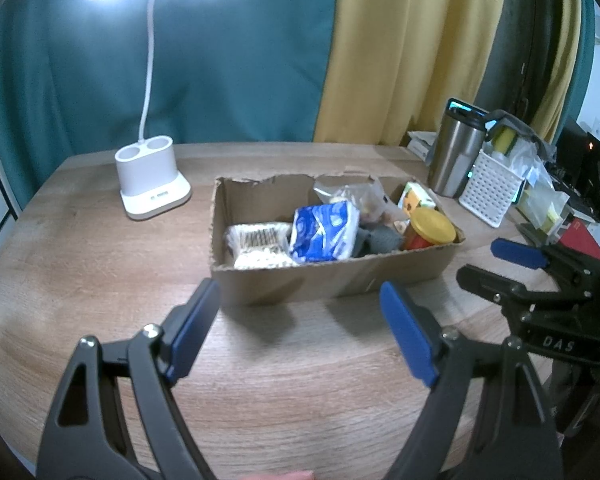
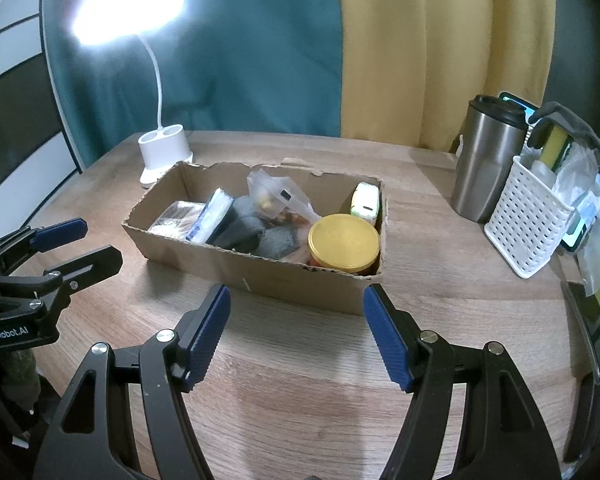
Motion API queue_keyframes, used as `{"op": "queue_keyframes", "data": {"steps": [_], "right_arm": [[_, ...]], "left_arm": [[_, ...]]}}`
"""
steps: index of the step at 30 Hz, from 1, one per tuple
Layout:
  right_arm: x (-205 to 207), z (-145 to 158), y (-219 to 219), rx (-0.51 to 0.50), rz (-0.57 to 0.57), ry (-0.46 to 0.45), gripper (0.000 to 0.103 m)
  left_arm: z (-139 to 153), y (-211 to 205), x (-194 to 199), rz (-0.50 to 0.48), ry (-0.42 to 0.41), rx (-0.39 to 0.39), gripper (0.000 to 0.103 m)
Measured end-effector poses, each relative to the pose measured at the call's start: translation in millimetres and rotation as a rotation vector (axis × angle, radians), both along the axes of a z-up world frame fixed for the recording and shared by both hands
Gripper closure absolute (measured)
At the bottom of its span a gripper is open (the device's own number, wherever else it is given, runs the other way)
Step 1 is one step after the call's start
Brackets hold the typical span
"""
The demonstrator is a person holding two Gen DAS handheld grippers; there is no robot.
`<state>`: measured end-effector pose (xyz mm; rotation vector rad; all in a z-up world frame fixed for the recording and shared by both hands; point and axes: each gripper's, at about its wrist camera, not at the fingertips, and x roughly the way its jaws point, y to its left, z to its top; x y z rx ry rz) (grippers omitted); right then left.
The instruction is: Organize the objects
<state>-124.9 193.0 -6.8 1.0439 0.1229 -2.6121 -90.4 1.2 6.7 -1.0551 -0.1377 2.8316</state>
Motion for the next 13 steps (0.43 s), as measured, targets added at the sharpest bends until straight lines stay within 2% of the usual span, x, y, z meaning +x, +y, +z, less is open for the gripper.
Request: {"op": "queue_keyframes", "data": {"steps": [13], "right_arm": [[0.4,-5.2,3.6,-0.004,-0.002,-0.009,0.031]], "left_arm": [[0.4,6.8,0.3,-0.041,-0.008,-0.017,0.019]]}}
